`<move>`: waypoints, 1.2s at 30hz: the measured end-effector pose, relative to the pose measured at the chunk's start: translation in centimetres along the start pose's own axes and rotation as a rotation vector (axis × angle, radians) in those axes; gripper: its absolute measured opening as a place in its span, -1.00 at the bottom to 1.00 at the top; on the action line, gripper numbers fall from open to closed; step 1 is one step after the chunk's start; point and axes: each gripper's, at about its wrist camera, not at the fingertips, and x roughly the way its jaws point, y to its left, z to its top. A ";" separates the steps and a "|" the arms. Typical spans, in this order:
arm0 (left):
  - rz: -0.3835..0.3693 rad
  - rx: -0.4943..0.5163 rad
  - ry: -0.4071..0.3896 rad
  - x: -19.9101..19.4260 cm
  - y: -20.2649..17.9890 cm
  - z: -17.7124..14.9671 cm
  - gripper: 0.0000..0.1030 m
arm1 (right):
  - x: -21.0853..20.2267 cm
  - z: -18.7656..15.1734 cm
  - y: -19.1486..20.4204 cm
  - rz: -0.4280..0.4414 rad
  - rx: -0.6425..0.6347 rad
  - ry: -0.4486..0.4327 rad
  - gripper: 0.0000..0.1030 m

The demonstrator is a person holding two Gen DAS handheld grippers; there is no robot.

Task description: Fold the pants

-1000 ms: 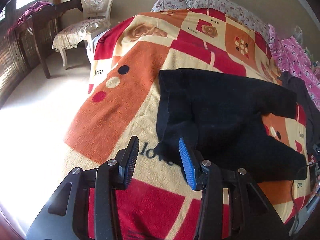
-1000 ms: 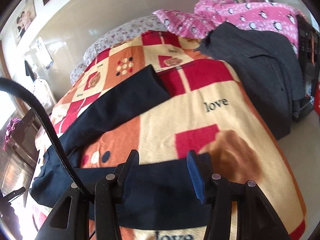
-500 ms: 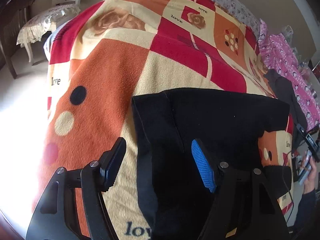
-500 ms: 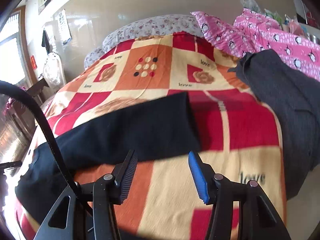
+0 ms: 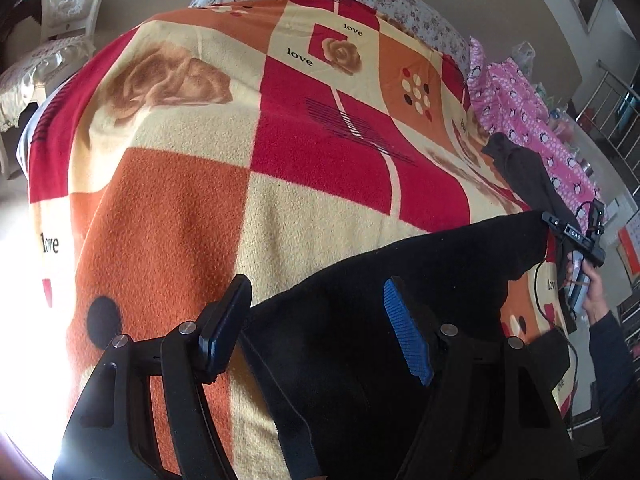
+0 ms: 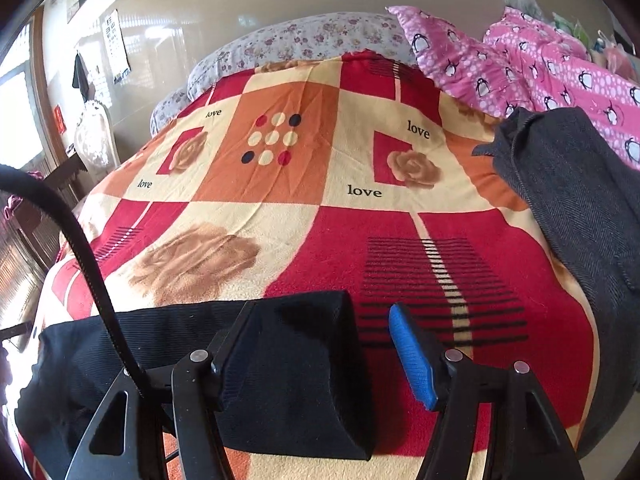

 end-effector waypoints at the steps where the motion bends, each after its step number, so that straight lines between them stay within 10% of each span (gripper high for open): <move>1: 0.003 0.017 0.013 0.3 -0.1 0.0 0.35 | 0.1 0.0 0.0 0.003 -0.004 -0.001 0.25; 11: 0.134 0.228 0.180 4.8 -0.8 -1.3 0.35 | 1.3 0.8 1.0 0.018 -0.071 0.011 0.35; 19: 0.193 0.316 0.125 6.0 -3.3 -1.6 0.20 | 2.4 0.9 1.2 -0.018 -0.099 0.039 0.34; 23: 0.228 0.364 0.113 6.2 -5.0 -1.7 -0.48 | 2.6 0.7 1.6 -0.053 -0.133 0.042 -0.74; 25: 0.266 0.377 0.103 6.1 -5.6 -1.7 -0.76 | 1.5 0.5 1.9 -0.045 -0.142 0.000 -0.86; 36: 0.200 0.391 -0.137 -3.4 -10.7 -2.2 -0.83 | -8.7 -1.1 2.4 -0.040 -0.172 -0.126 -0.88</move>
